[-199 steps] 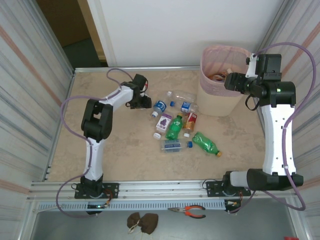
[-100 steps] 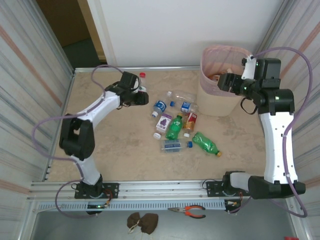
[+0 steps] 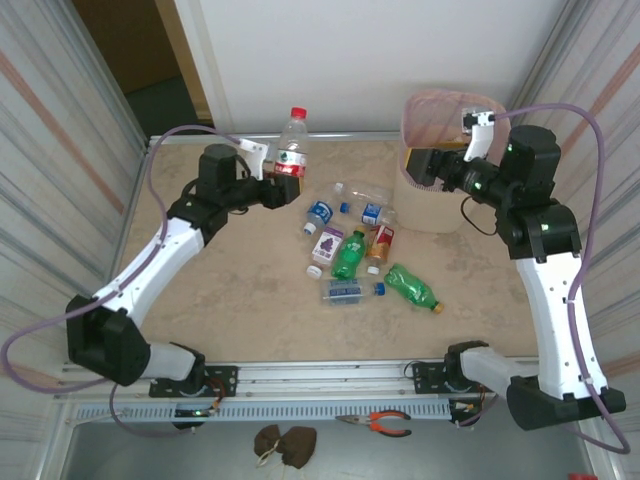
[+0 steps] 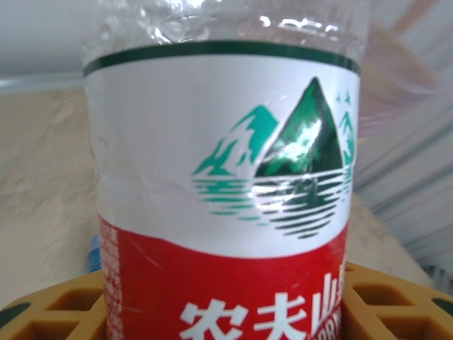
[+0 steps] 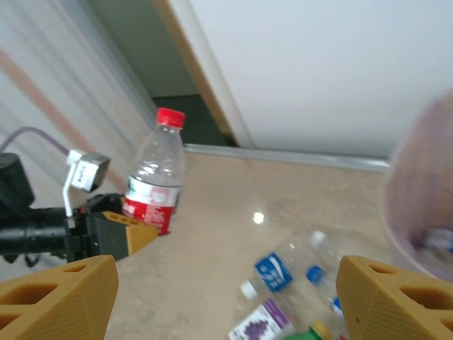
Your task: Put the plastic bottles in the bin
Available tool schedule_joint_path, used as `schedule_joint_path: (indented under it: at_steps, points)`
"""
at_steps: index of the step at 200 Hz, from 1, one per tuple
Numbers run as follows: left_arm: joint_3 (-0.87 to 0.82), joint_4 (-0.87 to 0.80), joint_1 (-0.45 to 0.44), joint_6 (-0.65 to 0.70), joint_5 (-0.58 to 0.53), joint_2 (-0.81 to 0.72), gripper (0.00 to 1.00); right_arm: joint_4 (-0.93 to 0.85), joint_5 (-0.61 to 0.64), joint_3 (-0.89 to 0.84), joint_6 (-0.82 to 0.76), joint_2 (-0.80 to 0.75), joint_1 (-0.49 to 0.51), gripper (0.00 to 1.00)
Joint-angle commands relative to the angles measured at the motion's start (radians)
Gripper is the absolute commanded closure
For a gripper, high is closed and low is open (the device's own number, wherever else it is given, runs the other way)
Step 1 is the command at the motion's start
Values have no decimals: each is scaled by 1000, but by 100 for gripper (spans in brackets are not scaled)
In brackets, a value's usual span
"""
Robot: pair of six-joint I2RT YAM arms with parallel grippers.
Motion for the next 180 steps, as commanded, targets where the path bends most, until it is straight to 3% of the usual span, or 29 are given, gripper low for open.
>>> schedule_joint_path:
  at_steps: [1,26,87,180]
  points:
    - [-20,165,-12,27,205,-59,47,172,-120,-20,31,-22,35,18]
    - [-13,232,-35,30,306,-82,47,263,-208,-22,72,-12,70,18]
    - [40,286,-131,46,437,-84,47,341,-242,67,131,47,132,16]
    - [86,206,-227,130,428,-57,46,361,-389,161,179,168,188,20]
